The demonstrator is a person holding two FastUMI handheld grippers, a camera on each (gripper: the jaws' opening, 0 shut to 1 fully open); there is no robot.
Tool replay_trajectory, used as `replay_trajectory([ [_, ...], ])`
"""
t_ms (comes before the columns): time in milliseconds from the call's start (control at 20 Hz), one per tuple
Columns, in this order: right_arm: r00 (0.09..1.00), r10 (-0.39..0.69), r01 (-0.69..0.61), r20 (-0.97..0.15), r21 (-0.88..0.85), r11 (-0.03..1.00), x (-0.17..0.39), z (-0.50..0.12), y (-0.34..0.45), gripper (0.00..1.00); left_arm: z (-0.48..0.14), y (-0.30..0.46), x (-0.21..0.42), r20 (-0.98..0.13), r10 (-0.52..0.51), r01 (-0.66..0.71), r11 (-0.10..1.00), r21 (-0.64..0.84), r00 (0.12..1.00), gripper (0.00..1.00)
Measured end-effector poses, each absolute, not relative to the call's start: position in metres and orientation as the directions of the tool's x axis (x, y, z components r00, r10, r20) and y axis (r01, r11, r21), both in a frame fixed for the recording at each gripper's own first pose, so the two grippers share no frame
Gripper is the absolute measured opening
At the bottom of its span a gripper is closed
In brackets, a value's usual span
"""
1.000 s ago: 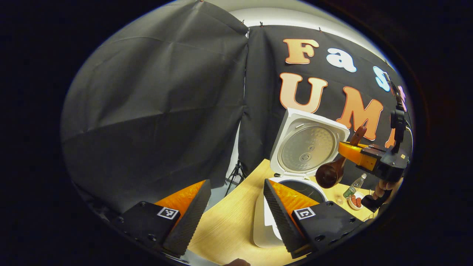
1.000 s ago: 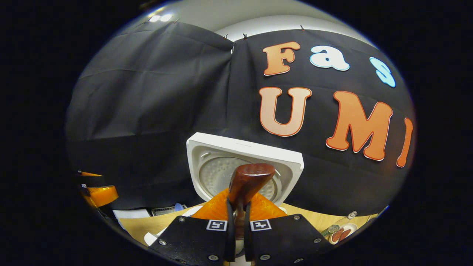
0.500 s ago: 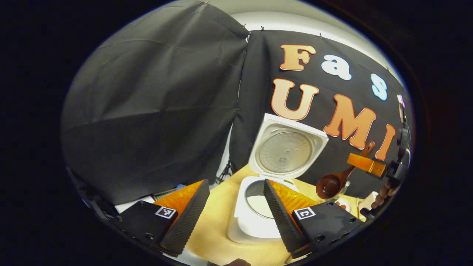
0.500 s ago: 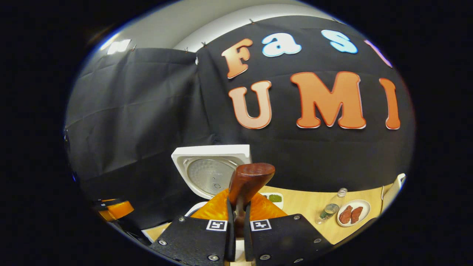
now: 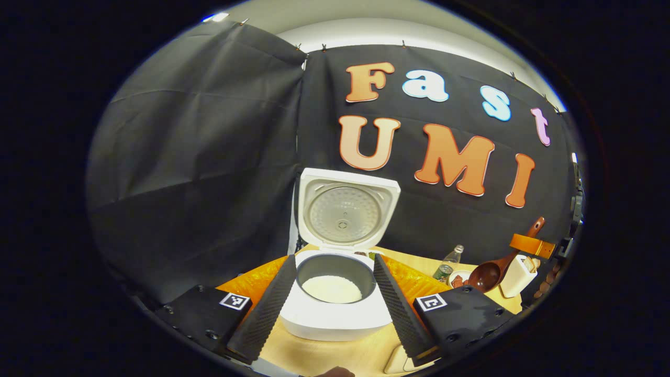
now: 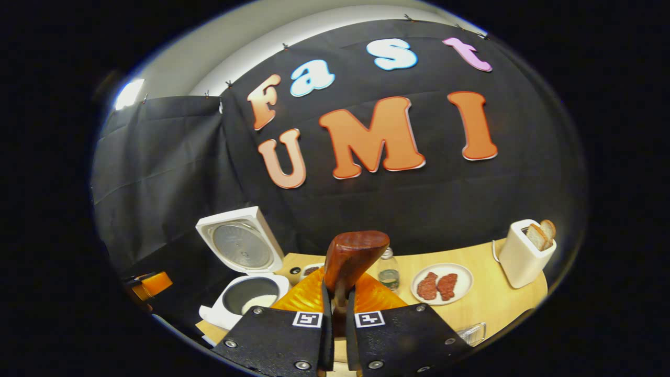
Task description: Close the left gripper, press the button to open the rice cooker; take a wooden spoon from the chopstick holder with the right hand, scoop a spoonful of rice and pour it into the rice cooker, then put the wooden spoon back into the chopstick holder.
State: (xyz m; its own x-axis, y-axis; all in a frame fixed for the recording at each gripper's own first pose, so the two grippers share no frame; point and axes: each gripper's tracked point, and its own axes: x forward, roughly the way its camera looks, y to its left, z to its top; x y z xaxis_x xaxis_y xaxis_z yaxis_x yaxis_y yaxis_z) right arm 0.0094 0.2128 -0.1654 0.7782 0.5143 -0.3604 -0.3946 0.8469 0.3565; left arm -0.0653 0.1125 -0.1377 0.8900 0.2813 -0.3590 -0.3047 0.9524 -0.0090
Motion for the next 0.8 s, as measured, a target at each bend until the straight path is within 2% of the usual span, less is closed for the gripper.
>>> replay_trajectory([
  [400,0.811,0.313,-0.173,-0.494,0.309,0.935,0.006,-0.241,0.069,0.09,-0.129,0.045,-0.069,-0.345,0.229,-0.214,0.973,0.084,0.910,1.00],
  [800,0.782,0.246,-0.106,-0.573,0.267,0.958,-0.008,-0.312,0.011,0.08,-0.111,0.033,-0.081,-0.307,0.286,-0.245,0.955,0.165,0.908,1.00],
])
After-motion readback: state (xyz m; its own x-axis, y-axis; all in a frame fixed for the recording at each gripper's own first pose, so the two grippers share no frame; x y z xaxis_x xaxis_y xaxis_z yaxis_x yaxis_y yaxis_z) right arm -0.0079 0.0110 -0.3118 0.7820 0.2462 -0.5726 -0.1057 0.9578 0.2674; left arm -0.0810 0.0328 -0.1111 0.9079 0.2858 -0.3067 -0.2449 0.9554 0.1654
